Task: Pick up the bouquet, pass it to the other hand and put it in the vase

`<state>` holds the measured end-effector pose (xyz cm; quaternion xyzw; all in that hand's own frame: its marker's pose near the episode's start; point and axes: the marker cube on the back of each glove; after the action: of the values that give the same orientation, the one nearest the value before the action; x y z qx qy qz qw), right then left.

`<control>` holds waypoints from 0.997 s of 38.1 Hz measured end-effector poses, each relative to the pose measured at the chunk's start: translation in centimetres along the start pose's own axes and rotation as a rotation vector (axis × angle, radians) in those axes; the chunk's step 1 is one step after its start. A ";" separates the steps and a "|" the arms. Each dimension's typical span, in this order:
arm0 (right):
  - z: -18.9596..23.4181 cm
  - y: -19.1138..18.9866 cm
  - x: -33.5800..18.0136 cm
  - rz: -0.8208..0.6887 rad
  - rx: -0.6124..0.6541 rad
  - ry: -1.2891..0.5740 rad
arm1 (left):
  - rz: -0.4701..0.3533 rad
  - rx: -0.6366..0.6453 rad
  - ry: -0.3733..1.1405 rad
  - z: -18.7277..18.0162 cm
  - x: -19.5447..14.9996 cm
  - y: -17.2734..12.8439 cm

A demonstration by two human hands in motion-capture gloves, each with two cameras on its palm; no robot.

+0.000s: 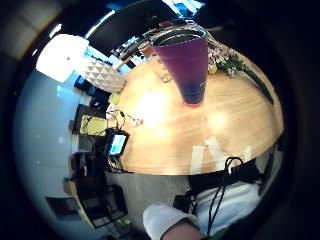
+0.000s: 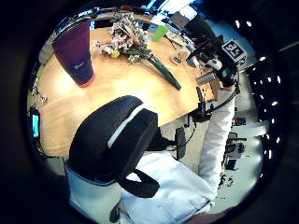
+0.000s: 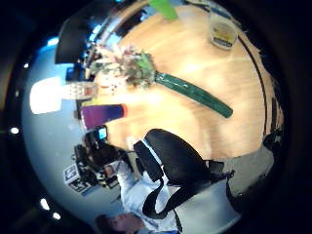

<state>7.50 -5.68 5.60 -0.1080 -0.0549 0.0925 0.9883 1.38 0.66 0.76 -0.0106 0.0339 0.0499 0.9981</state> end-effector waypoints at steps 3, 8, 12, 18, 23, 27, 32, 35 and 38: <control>1.8 1.4 -0.6 0.019 -0.068 -0.010 | -0.004 0.009 0.002 0.4 -0.1 -0.4; 3.8 5.6 -2.5 0.054 -0.151 0.000 | -0.014 -0.003 0.003 0.4 -0.1 -0.3; 6.5 6.2 -2.9 0.067 -0.282 0.001 | -0.016 -0.009 -0.010 0.8 -0.4 -0.5; 9.9 5.3 -3.2 0.036 -0.279 0.061 | -0.021 -0.002 -0.009 0.9 -0.4 -0.7; 10.9 4.4 -3.5 0.015 -0.121 0.107 | -0.026 -0.008 -0.014 0.9 -0.4 -0.5; 11.1 4.1 -4.0 0.004 -0.043 0.077 | -0.022 -0.005 -0.017 0.7 -0.3 -0.4; 11.0 3.7 -4.5 0.005 0.027 0.118 | -0.021 -0.008 -0.012 0.2 -0.1 0.0; 10.7 3.3 -4.3 0.023 0.113 0.158 | -0.017 0.003 -0.011 0.3 -0.2 -0.3; 10.7 3.1 -4.2 0.035 0.144 0.138 | -0.009 0.009 -0.015 0.7 -0.3 -0.8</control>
<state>1.50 -1.38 14.87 -0.0435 0.0221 0.1058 0.9932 1.16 -0.11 1.54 -0.0060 0.0264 0.0451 0.9986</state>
